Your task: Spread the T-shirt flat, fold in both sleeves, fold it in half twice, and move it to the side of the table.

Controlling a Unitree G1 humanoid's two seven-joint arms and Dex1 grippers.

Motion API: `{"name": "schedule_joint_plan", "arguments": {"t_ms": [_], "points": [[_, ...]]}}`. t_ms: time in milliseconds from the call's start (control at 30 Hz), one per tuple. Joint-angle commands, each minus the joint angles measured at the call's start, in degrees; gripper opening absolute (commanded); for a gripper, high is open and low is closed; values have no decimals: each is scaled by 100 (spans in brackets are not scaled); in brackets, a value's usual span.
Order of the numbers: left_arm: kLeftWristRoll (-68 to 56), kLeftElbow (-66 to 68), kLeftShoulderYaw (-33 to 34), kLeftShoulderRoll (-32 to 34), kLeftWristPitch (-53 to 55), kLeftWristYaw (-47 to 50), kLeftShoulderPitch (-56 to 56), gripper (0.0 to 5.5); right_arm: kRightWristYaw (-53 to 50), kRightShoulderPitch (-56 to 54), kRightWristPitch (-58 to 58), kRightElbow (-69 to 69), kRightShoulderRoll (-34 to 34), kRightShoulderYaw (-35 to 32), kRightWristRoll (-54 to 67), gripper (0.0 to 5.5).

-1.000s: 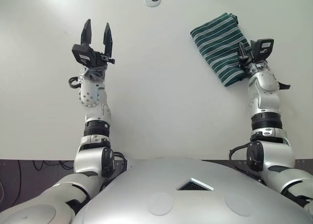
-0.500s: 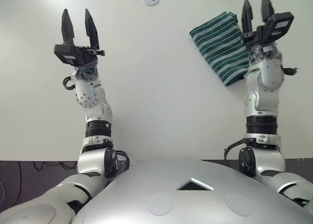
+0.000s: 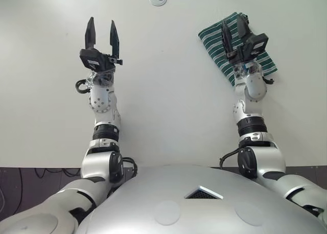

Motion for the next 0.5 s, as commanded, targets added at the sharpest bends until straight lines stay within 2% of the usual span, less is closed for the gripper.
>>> {"name": "schedule_joint_plan", "arguments": {"t_ms": [33,267,500], "points": [[314,331,-97,141,-239,181,-69,248,-34,-74,-189,119,108,2,-36,202],[667,588,-62,143,-581,784,-174,248,-86,73,-318,188,156,8,-36,202],[-432,552,-209,12,-284,-122,-96,248,-125,272,-195,-223,129,-3,51,202]]}}
